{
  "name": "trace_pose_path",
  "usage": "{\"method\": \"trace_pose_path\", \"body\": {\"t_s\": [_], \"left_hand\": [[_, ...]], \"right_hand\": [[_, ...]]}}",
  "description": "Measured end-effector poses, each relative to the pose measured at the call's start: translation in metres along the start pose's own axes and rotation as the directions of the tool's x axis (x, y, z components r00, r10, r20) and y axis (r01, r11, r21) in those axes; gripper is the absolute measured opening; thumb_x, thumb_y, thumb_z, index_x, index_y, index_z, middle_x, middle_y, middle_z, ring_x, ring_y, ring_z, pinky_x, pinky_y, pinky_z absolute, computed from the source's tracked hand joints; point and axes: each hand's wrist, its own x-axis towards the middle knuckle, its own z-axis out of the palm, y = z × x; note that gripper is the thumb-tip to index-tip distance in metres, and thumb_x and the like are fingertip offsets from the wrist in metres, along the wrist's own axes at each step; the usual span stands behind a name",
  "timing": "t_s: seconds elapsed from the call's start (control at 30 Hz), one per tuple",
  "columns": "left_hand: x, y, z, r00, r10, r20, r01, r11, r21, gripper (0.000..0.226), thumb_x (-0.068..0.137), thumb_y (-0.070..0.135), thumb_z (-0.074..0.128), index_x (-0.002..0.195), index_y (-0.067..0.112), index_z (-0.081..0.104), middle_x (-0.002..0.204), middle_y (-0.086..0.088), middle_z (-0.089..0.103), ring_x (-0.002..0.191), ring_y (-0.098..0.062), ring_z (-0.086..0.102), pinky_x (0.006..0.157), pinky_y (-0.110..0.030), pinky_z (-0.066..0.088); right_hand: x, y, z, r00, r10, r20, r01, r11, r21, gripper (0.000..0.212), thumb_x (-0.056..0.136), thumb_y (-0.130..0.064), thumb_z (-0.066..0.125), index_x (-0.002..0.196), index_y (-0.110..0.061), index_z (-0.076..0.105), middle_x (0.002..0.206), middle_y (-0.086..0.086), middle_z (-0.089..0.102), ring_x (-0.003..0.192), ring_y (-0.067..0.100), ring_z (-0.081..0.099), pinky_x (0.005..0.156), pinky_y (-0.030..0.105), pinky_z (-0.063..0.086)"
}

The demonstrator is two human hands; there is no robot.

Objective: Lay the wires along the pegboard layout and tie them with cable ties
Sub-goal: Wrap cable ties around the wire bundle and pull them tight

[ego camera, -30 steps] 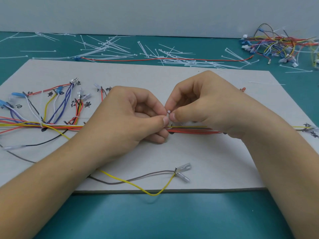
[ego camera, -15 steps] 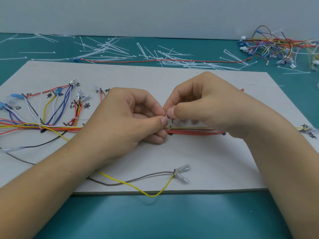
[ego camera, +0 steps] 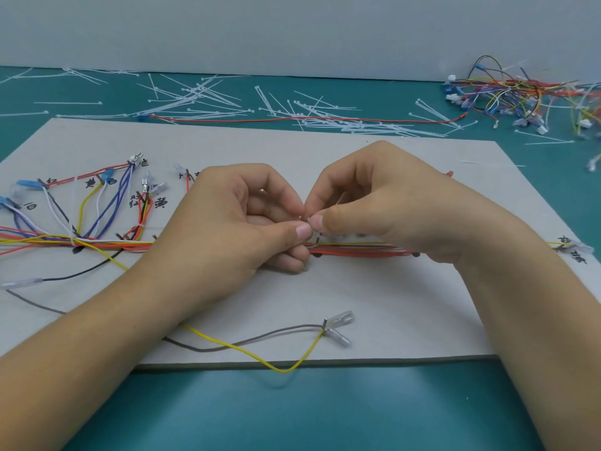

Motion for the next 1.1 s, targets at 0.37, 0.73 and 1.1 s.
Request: {"method": "trace_pose_path", "body": {"t_s": [0.37, 0.73, 1.1], "left_hand": [[-0.0008, 0.0004, 0.0005, 1.000, -0.006, -0.019, 0.007, 1.000, 0.009, 0.014, 0.083, -0.011, 0.076, 0.087, -0.002, 0.066, 0.066, -0.022, 0.071, 0.059, -0.031, 0.075, 0.055, -0.032, 0.063], [-0.0024, 0.0010, -0.0025, 1.000, -0.017, 0.013, 0.017, 1.000, 0.016, 0.015, 0.082, -0.011, 0.074, 0.085, 0.003, 0.069, 0.072, -0.022, 0.073, 0.064, -0.029, 0.077, 0.059, -0.030, 0.063], [-0.0019, 0.0002, -0.0007, 1.000, -0.003, -0.016, 0.003, 1.000, 0.021, 0.013, 0.081, -0.009, 0.077, 0.085, 0.001, 0.069, 0.070, -0.024, 0.072, 0.063, -0.032, 0.077, 0.057, -0.031, 0.063]], "right_hand": [[0.0008, 0.0006, -0.0016, 1.000, 0.001, 0.007, -0.001, 0.999, 0.036, 0.007, 0.082, -0.006, 0.079, 0.080, -0.012, 0.076, 0.065, 0.003, 0.068, 0.057, 0.010, 0.057, 0.055, 0.019, 0.045], [0.0019, 0.0008, -0.0024, 1.000, -0.008, 0.020, 0.007, 0.999, 0.051, 0.009, 0.082, -0.002, 0.079, 0.079, -0.010, 0.075, 0.061, 0.003, 0.066, 0.055, 0.010, 0.056, 0.053, 0.018, 0.044], [0.0019, -0.0002, -0.0004, 1.000, -0.014, 0.014, 0.014, 0.999, 0.049, 0.008, 0.080, -0.002, 0.078, 0.076, -0.007, 0.073, 0.058, 0.006, 0.063, 0.051, 0.010, 0.051, 0.049, 0.016, 0.041]]}}
